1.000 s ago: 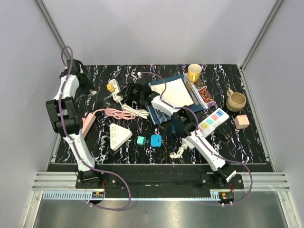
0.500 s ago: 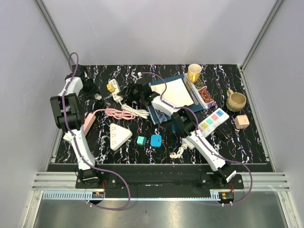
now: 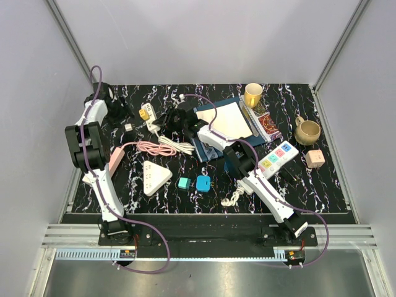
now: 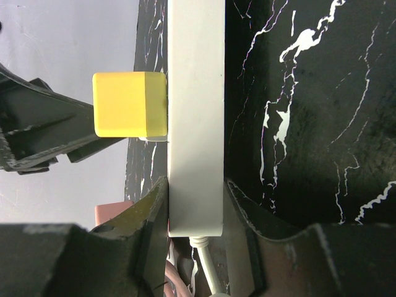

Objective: Pull the plug off the socket

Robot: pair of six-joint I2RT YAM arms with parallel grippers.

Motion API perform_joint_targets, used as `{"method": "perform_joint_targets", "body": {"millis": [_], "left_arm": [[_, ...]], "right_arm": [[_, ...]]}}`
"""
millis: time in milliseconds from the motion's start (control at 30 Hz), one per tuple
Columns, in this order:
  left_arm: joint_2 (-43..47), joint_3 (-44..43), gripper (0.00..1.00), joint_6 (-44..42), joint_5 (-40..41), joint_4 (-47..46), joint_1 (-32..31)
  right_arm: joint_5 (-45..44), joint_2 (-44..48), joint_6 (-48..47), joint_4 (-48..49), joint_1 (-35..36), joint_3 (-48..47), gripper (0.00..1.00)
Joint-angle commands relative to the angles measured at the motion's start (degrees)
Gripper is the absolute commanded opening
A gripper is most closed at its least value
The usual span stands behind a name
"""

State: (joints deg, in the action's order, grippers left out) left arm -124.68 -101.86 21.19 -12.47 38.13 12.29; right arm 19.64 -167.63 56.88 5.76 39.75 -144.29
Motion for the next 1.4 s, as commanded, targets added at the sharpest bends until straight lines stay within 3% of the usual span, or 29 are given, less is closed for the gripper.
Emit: {"method": "perform_joint_targets", "body": {"millis": [0, 400, 967, 1167, 1367], "left_arm": [[6.64, -0.88, 0.77, -1.15, -3.44, -4.90, -0.95], [4.45, -5.97, 0.86, -3.52, -2.21, -5.44, -6.58], [0.85, -6.77, 0.75, -3.96, -1.25, -4.82, -8.16], [-0.65, -6.68, 0.60, -3.88, -1.24, -4.82, -8.87], [-1.09, -6.77, 0.30, -3.70, -0.72, -4.47, -9.74]], "right_arm": [[-2.15, -0.15, -2.92, -6.64, -0.46, 2.08, 0.05], [-1.97, -0.33, -2.65, -6.46, -0.46, 2.08, 0.05], [-1.62, -0.68, -1.78, -6.20, -0.72, 2.08, 0.05], [-1.62, -0.68, -1.78, -6.20, -0.64, 2.17, 0.05], [-1.62, -0.68, -1.60, -6.29, -0.81, 2.17, 0.05]]}}
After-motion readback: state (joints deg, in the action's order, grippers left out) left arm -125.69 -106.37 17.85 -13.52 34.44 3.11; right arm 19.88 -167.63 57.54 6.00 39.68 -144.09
